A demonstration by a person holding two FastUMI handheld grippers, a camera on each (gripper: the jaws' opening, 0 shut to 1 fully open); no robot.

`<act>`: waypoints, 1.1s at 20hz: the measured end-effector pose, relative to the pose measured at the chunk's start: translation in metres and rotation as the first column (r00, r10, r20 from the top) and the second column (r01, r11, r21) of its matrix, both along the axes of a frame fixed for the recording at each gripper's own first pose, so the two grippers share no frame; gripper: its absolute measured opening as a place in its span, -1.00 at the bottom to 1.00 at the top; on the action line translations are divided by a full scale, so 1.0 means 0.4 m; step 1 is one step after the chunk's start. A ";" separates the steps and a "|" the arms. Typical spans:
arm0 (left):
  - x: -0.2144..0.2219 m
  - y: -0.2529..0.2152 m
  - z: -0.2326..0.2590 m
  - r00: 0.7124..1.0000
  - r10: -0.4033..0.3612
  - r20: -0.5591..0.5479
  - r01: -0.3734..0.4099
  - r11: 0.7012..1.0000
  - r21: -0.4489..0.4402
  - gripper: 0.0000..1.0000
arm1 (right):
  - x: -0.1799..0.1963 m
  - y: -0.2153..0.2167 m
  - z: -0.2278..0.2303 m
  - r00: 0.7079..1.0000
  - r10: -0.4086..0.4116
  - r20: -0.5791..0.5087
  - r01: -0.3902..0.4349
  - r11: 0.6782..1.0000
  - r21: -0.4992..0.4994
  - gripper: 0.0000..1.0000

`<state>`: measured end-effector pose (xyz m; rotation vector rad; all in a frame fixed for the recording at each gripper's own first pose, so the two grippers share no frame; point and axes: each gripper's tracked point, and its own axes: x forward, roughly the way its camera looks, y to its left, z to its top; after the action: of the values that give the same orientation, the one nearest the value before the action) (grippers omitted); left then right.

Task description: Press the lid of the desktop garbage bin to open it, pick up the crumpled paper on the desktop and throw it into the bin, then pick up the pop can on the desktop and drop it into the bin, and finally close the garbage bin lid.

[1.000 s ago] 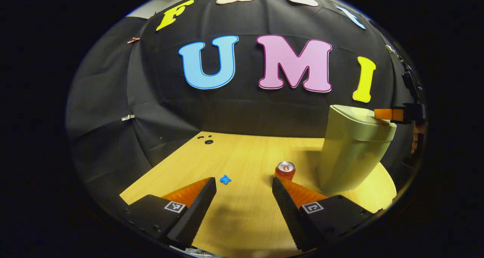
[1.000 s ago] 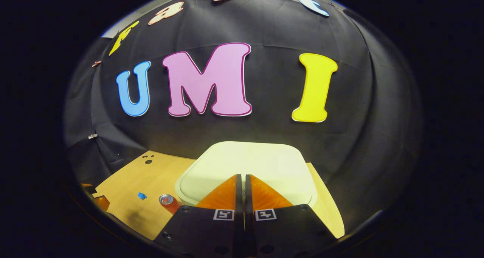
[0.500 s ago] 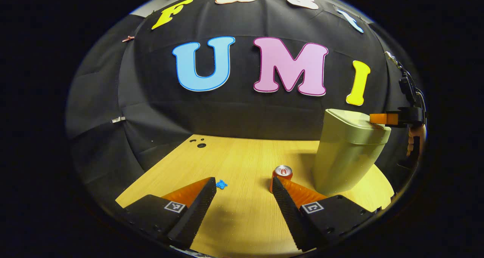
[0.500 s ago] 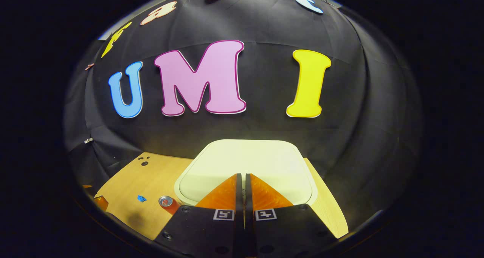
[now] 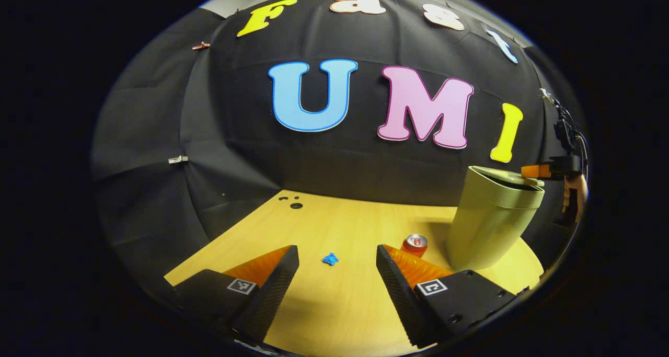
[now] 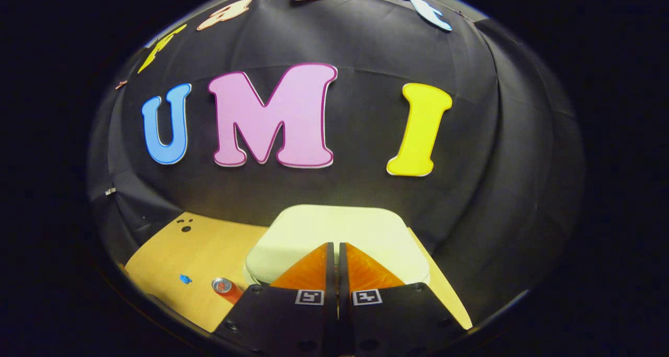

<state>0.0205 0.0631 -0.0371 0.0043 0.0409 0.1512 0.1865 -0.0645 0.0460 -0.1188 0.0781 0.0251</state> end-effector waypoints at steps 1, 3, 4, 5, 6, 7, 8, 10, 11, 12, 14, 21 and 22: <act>0.000 0.006 -0.003 1.000 -0.013 0.000 0.013 1.000 0.002 0.92 | -0.007 0.003 0.030 1.000 -0.005 0.031 0.005 1.000 -0.003 -0.90; -0.001 0.031 -0.010 1.000 -0.021 0.004 0.021 1.000 0.009 0.92 | -0.029 0.014 0.073 0.998 -0.012 0.064 0.012 1.000 0.002 -0.90; -0.002 0.040 -0.012 1.000 -0.025 0.005 0.025 1.000 0.010 0.92 | -0.039 0.017 0.089 0.997 -0.011 0.075 0.011 1.000 0.011 -0.90; -0.001 0.044 -0.015 1.000 -0.030 0.003 0.030 0.999 0.010 0.92 | -0.050 0.015 0.098 0.997 -0.015 0.081 0.014 1.000 0.019 -0.90; 0.000 0.052 -0.022 0.999 -0.032 0.001 0.032 0.999 0.011 0.92 | -0.061 0.012 0.101 0.996 -0.020 0.084 0.019 1.000 0.023 -0.90; 0.002 0.057 -0.026 0.999 -0.034 -0.001 0.034 0.999 0.011 0.92 | -0.072 0.007 0.099 0.996 -0.029 0.085 0.027 0.999 0.023 -0.90; 0.003 0.060 -0.031 0.999 -0.039 -0.002 0.039 0.999 0.009 0.91 | -0.084 0.001 0.097 0.996 -0.037 0.085 0.036 0.999 0.020 -0.90; 0.011 0.058 -0.040 0.998 -0.060 -0.005 0.060 0.998 0.005 0.92 | -0.107 -0.013 0.091 0.994 -0.053 0.098 0.054 0.999 -0.001 -0.90; 0.016 0.059 -0.045 0.998 -0.069 -0.005 0.069 0.998 0.008 0.92 | -0.117 -0.020 0.085 0.993 -0.059 0.098 0.061 0.998 -0.014 -0.90; 0.021 0.061 -0.047 0.997 -0.073 -0.008 0.074 0.997 0.012 0.92 | -0.131 -0.021 0.081 0.994 -0.058 0.097 0.060 0.998 -0.018 -0.90; 0.026 0.064 -0.054 0.996 -0.084 -0.013 0.085 0.996 0.020 0.92 | -0.163 -0.023 0.067 0.994 -0.063 0.085 0.064 0.998 -0.010 -0.89; 0.091 0.072 -0.088 0.990 -0.125 -0.061 0.127 0.992 0.024 0.92 | -0.288 -0.018 -0.037 0.995 -0.094 0.017 0.094 0.995 0.025 -0.89; 0.106 0.072 -0.093 0.989 -0.130 -0.072 0.133 0.991 0.027 0.91 | -0.306 -0.020 -0.058 0.995 -0.100 0.004 0.100 0.995 0.025 -0.86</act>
<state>0.0630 0.0919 -0.0742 0.0441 0.1084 0.0196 0.0640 -0.0726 0.0226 -0.0895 0.0787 -0.0743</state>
